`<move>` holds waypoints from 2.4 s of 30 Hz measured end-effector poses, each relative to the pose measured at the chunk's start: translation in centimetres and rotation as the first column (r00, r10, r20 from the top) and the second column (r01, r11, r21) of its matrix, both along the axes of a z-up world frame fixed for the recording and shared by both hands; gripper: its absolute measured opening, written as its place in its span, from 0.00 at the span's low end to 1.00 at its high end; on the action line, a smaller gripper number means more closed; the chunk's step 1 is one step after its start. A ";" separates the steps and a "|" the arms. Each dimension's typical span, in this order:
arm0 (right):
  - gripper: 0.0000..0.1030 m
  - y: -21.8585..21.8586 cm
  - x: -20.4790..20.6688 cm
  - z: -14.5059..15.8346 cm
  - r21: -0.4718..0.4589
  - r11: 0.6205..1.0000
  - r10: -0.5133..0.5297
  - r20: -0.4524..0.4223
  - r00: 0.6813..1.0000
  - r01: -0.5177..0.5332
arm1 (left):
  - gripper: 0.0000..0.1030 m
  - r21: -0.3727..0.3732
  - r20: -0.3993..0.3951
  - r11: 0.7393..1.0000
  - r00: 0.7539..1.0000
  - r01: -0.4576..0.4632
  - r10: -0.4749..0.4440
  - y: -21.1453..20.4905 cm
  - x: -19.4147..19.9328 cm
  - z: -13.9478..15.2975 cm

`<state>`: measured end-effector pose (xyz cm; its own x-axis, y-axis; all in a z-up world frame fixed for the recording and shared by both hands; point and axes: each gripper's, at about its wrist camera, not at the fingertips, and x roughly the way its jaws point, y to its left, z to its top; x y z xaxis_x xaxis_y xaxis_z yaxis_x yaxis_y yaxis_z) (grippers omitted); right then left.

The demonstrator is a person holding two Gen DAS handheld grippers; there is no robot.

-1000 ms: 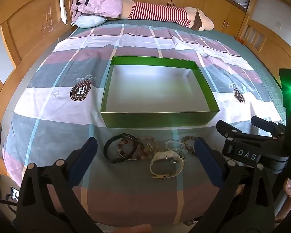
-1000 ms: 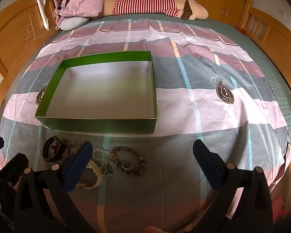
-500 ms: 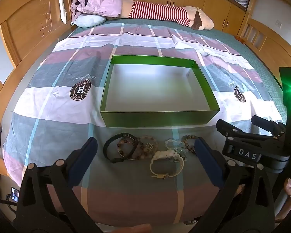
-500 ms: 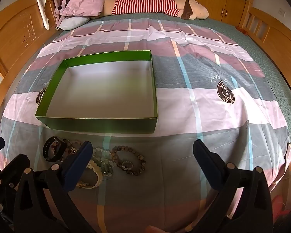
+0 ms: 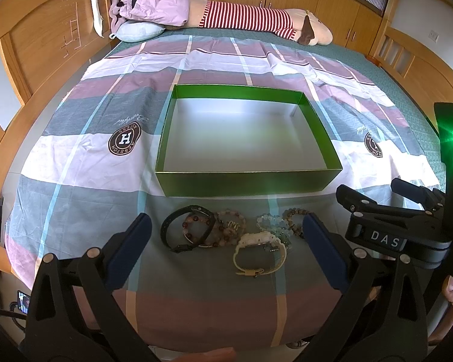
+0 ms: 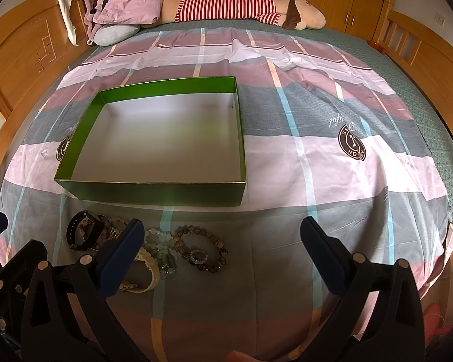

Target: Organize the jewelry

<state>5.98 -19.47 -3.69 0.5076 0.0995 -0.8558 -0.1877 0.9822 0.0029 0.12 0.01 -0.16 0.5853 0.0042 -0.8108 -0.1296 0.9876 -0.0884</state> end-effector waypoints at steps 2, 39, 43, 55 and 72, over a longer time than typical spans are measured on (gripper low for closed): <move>0.99 0.0 0.0 0.0 0.000 1.000 0.000 0.000 1.000 0.000 | 0.98 0.000 0.000 1.000 1.000 0.000 0.000 0.1 0.0 0.0; 0.99 0.3 0.1 -1.0 0.001 1.000 0.008 -0.010 1.000 -0.008 | 0.98 0.003 -0.013 1.000 1.000 0.005 -0.005 0.0 -0.4 -1.8; 0.99 0.4 0.0 -1.0 -0.001 1.000 0.009 -0.012 1.000 -0.009 | 0.98 0.004 -0.012 1.000 1.000 0.005 -0.005 0.2 -0.8 -2.2; 0.98 -0.5 1.7 -2.6 -0.034 0.999 -0.024 -0.088 0.996 0.022 | 0.98 -0.032 -0.073 0.999 0.997 0.005 -0.007 1.9 1.3 -2.7; 0.38 0.9 3.2 -9.2 0.030 0.998 0.062 -0.306 0.950 -0.056 | 0.71 -0.127 -0.341 0.986 0.938 -0.111 0.061 6.7 6.3 -10.0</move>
<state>9.20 -18.55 -12.87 0.2139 0.1405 -0.9667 -0.2324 0.9685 0.0894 6.38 6.68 -10.19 0.2824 -0.0874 -0.9553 -0.2598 0.9516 -0.1639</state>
